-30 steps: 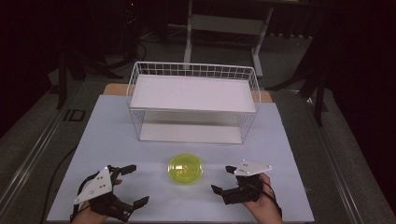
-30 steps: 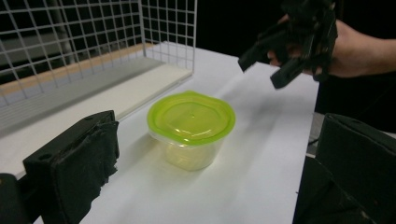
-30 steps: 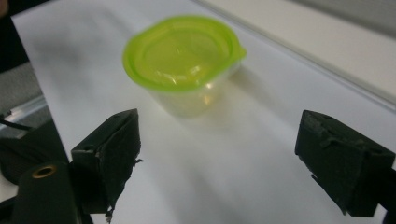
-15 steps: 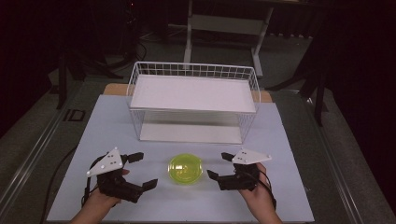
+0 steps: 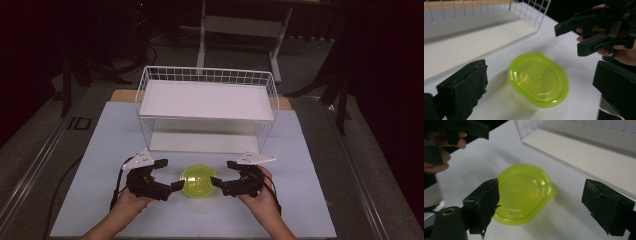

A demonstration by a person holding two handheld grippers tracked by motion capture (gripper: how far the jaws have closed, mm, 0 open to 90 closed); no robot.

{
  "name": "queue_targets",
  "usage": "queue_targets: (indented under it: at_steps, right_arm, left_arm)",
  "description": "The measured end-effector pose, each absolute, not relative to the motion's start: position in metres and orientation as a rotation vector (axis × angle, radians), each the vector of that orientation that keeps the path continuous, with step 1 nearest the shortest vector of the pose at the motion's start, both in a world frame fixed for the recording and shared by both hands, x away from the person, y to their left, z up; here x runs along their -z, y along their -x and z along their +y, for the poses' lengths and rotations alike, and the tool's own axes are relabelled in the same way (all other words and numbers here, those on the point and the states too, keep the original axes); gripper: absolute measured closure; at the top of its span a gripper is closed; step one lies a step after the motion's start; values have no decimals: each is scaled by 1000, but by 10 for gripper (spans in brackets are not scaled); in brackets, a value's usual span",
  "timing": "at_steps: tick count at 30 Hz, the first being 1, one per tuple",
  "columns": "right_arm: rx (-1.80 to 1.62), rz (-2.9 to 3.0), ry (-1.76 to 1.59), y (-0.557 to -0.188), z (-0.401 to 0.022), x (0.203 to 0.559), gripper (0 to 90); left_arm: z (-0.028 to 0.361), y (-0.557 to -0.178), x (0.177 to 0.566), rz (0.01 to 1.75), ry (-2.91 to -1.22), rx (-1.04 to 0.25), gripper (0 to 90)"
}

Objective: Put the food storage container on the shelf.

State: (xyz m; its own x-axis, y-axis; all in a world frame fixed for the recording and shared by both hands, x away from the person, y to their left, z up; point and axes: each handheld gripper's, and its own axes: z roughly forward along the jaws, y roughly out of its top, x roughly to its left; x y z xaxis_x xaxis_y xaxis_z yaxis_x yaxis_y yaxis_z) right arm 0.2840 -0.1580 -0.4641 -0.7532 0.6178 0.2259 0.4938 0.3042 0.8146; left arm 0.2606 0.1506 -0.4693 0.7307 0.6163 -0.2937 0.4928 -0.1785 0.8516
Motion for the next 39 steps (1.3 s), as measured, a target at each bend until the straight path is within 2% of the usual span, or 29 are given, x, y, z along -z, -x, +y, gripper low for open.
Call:
queue_targets:
  at_steps: [1,2,3,4,5,6,9,15,19,22,27,39]
  right_arm:
    - [-1443,2430,-1053,-285,-157,466,170]
    - [-1439,2433,-1075,-285,-156,470,238]
    - [-1435,2434,-1092,-286,-155,472,247]
    - [-1437,2435,-1102,-286,-154,474,262]
    - [-1440,2447,-1114,-287,-153,476,304]
    - [-1440,2447,-1114,-287,-153,476,304]
    - [-1401,2459,-1209,-290,-151,485,419]
    - [-1384,2462,-1283,-292,-151,491,476]
    - [-1346,2491,-1316,-291,-148,494,545]
    - [-1349,2510,-1358,-290,-147,497,616]
    - [-1364,2520,-1398,-288,-145,495,687]
    - [-1394,2466,-1429,-274,-141,490,777]
  left_arm:
    - [151,-261,469,865,-1828,-139,4]
    - [148,-267,479,930,-1835,-129,4]
    - [149,-268,481,943,-1821,-109,14]
    - [150,-270,483,962,-1807,-92,66]
    - [151,-271,484,987,-1798,-85,69]
    - [151,-271,484,987,-1798,-85,69]
    - [150,-273,489,1045,-1807,-76,114]
    - [145,-275,499,1147,-1813,3,223]
    - [143,-274,505,1177,-1808,49,340]
    - [143,-273,509,1192,-1800,64,505]
    - [143,-271,507,1160,-1804,120,681]
    - [144,-261,502,1194,-1779,126,785]
